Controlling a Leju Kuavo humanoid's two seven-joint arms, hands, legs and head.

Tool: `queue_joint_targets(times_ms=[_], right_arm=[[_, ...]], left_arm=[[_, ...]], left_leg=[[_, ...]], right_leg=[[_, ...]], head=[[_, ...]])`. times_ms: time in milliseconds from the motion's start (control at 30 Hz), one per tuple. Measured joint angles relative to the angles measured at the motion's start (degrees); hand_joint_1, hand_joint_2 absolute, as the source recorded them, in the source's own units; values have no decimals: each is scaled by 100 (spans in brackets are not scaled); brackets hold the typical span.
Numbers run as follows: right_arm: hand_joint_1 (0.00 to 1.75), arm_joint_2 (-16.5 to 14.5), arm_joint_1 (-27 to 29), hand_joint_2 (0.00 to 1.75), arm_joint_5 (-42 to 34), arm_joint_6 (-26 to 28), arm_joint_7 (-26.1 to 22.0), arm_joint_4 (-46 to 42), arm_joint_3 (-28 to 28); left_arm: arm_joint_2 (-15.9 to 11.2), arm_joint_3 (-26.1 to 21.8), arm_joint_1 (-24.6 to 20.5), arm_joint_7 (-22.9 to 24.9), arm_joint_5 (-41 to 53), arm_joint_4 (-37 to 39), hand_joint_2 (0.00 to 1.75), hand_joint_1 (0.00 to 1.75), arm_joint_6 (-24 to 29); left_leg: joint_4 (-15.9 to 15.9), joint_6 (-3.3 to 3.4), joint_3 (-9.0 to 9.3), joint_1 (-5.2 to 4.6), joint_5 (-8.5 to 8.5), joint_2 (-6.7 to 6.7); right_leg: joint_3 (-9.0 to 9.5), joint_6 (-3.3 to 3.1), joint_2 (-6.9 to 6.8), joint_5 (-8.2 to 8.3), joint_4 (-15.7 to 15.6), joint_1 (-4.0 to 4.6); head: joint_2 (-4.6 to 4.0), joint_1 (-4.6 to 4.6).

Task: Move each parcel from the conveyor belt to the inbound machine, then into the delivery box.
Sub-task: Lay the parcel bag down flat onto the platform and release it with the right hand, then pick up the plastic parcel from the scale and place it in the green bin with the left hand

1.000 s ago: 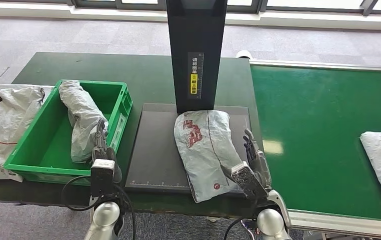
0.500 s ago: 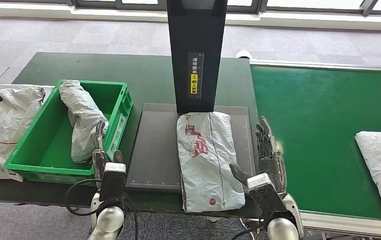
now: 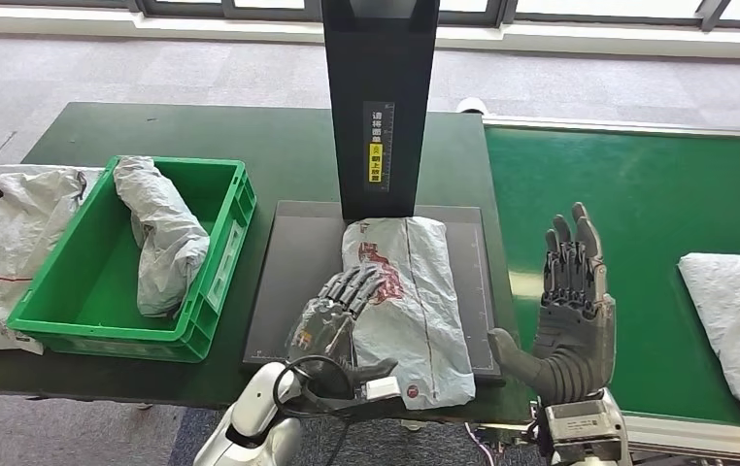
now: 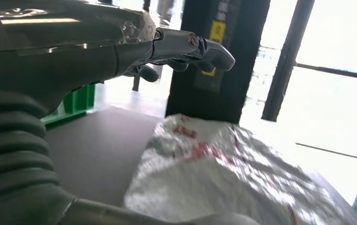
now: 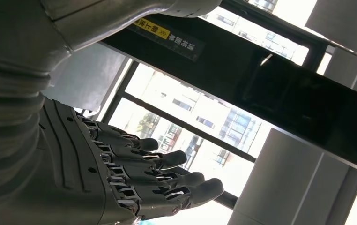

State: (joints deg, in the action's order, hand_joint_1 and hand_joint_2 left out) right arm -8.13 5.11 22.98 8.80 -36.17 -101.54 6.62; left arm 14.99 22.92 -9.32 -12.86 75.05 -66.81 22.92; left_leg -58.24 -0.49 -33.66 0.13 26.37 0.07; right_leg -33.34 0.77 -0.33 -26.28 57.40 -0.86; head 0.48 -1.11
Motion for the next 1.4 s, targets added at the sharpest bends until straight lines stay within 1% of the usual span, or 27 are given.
queue_joint_targets(times_ms=[133, 200, 300, 433, 500, 667, 800, 967, 1100, 1200, 1400], right_arm=[[0, 0, -14, 175, -3, -15, -9, -58, 0], [0, 1, -17, 175, -10, -15, -16, -75, 0], [0, 3, -17, 175, -16, -15, -19, -85, 0], [0, 4, -18, 175, -20, -14, -48, -102, 0], [0, 4, -19, 175, -19, -11, -63, -106, 0], [0, 4, -18, 175, -12, 10, -71, -118, 0], [0, 4, -14, 175, -5, 27, -73, -122, 0], [0, 3, 21, 175, 35, 48, -84, -168, 0], [0, 2, 67, 175, 34, 64, -99, -215, 0], [0, 2, 108, 175, 31, 87, -104, -259, 0], [0, 2, 247, 175, 31, 190, -115, -334, 0]], left_arm=[[44, 331, -320, -199, 74, 923, 175, 0, -30], [53, 417, -402, -272, 64, 1200, 175, 0, -37], [63, 514, -496, -344, 26, 1463, 175, 0, -74], [72, 580, -594, -574, -151, 1757, 175, 0, -341], [94, 614, -642, -614, -182, 1919, 175, 0, -407], [168, 670, -770, -633, -172, 2306, 175, 1, -379], [197, 711, -835, -637, -172, 2455, 175, 175, -329], [215, 714, -862, -574, -153, 2516, 175, 175, -29], [214, 714, -834, -586, -146, 2421, 175, 175, 175], [208, 713, -739, -607, -176, 2181, 175, 175, 407], [147, 686, -535, -742, -491, 1366, 175, 175, 844]], left_leg=[[0, 0, 1, 1, -1, 0], [0, 0, 2, 2, -1, 2], [0, 0, 1, 2, -1, 2], [1, -1, 0, 2, 0, 2], [0, 0, 0, 2, 0, 1], [0, 0, 1, 2, -1, 1], [0, 0, 2, 2, -1, 0], [0, 0, 2, 2, -1, 1], [0, 0, 1, 2, -1, 0], [0, 0, 0, 2, 0, 0], [0, 0, -2, 2, 0, -2]], right_leg=[[2, 0, 2, 1, 0, 1], [0, -1, 4, 2, 1, 2], [0, -1, 6, 2, 2, 3], [0, -1, 6, 1, 2, 3], [1, 0, 5, 1, 1, 3], [3, 0, 4, 1, 1, 2], [5, 0, 3, 1, 1, 2], [5, 0, 3, 1, 1, 2], [5, 0, 2, 1, 2, 2], [3, 0, 3, 1, 2, 2], [4, 1, 1, 0, 2, 2]], head=[[0, 0], [0, 0], [0, 0], [0, 0], [0, 0], [0, 0], [0, 0], [0, 0], [0, 0], [0, 0], [0, 0]])
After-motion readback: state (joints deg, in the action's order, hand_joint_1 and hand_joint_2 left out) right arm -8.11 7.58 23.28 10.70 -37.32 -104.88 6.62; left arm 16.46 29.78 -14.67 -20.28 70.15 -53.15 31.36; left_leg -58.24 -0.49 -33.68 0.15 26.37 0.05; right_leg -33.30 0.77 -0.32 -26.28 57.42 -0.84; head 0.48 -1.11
